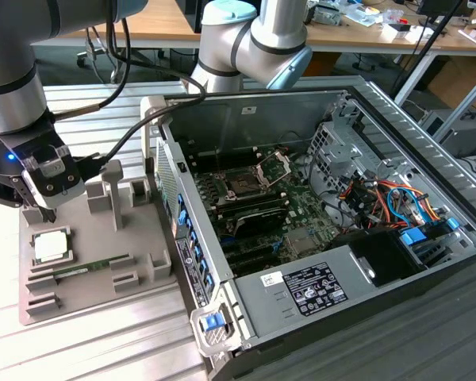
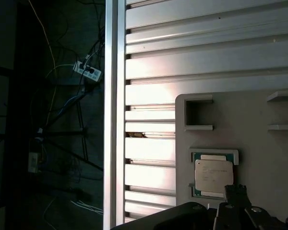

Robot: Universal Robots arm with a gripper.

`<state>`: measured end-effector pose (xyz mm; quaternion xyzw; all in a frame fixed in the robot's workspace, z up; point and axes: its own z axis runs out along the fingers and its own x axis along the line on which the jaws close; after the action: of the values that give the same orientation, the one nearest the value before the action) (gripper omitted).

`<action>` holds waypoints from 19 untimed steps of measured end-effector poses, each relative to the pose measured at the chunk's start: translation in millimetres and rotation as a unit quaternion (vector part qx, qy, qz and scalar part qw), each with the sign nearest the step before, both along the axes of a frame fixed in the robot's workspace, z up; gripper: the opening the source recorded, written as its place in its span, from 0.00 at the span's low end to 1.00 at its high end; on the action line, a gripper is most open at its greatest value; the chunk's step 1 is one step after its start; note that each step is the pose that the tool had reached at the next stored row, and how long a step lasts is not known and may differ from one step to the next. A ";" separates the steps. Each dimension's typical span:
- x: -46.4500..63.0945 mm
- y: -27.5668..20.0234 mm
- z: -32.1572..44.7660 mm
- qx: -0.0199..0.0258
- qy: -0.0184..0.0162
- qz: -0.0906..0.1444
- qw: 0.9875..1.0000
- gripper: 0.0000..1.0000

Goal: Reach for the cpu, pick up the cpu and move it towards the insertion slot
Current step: 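Pick up the cpu and move it towards the insertion slot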

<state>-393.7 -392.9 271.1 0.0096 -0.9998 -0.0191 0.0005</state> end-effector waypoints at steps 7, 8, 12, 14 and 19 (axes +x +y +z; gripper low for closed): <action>0.0 0.0 -2.8 0.000 0.000 0.000 1.000 0.10; 0.0 0.0 -3.5 0.000 0.000 0.000 1.000 0.10; 0.0 0.0 -4.7 0.000 0.000 0.000 1.000 0.10; 0.0 0.0 -5.5 0.000 0.000 0.000 1.000 0.10; 0.0 0.0 -7.5 0.000 0.000 0.000 1.000 0.10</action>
<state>-393.7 -392.9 263.6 0.0095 -0.9998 -0.0191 0.0004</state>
